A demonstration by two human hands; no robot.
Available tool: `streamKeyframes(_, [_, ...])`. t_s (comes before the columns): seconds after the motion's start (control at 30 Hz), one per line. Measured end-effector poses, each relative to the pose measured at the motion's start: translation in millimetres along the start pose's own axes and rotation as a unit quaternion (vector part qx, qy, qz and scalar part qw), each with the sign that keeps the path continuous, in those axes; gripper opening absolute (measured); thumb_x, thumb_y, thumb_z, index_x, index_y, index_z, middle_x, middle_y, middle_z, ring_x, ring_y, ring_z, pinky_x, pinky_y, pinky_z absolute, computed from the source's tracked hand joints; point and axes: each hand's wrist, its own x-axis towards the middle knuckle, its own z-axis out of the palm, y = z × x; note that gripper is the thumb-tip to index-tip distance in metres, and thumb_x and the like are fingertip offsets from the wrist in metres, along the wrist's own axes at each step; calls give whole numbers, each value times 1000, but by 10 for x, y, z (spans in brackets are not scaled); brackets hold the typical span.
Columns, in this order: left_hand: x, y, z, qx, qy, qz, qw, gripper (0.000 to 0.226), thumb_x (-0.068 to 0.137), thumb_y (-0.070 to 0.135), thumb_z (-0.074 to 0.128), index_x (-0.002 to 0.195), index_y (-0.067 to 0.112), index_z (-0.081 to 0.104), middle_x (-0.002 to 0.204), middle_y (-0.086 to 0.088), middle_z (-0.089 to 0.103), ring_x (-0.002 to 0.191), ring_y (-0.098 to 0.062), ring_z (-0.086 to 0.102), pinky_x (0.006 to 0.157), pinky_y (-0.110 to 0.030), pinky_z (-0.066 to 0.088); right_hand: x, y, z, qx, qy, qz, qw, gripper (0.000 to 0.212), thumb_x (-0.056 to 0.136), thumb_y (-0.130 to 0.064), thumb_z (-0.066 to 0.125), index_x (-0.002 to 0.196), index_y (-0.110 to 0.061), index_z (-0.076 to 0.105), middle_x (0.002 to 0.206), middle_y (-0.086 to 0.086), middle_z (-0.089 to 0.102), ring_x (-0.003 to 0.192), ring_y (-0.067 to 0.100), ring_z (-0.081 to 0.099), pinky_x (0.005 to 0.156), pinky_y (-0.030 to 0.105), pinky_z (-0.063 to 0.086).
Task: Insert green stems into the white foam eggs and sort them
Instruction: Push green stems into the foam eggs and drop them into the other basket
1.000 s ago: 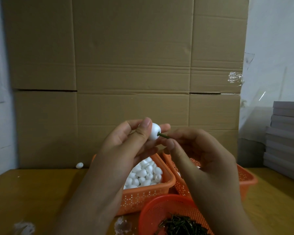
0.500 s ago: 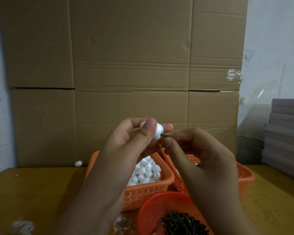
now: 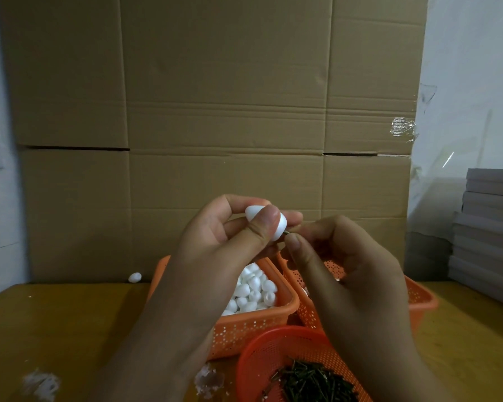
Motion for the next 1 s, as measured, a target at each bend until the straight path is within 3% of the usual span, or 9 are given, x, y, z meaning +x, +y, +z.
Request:
streamKeyframes(0.37, [-6,1,18,4,3,18,1000,37,71,34,65,99,9,61,99,-4,76,98,-19,72,92,-43,52,2,-49,0,7,-1,18,1000,6,85,-29,59,80,-29,60,78,-15,65,73,-2,65,65,8,48])
streamKeyframes(0.53, [-4,18,-23,66,9,41,997,29,79,40,71,98,19,65,98,1,76,98,-14,71,93,-41,50,11,-88,46,115,-4,117,986,10,83,-27,71,77,-21,67,70,-11,69,67,4,67,60,13,50])
streamKeyframes(0.7, [20,41,-140,60,-50,12,997,31,80,39,61,108,30,71,109,0,74,108,-16,68,101,-45,44,36,-65,19,280,11,252,926,18,79,-27,64,76,-11,71,65,5,69,59,10,64,59,18,52])
streamKeyframes(0.77, [23,22,-131,65,-77,0,995,31,79,34,66,110,32,71,108,0,74,106,-16,69,96,-42,50,36,-64,22,346,6,300,889,22,76,-30,64,78,-10,72,64,5,66,59,12,61,59,19,52])
streamKeyframes(0.9, [19,-21,-56,85,-91,9,992,20,79,33,71,99,34,73,97,-7,75,95,-24,70,76,-20,57,19,-97,82,423,-16,342,839,20,74,-31,63,77,-14,74,61,1,61,56,8,58,54,18,49])
streamKeyframes(1.0, [29,-50,-44,86,-87,17,992,14,82,34,70,96,33,75,93,-13,74,87,-23,71,72,-22,58,16,-98,111,464,-35,363,807,22,80,-32,60,76,-14,72,62,2,59,56,8,56,53,18,48])
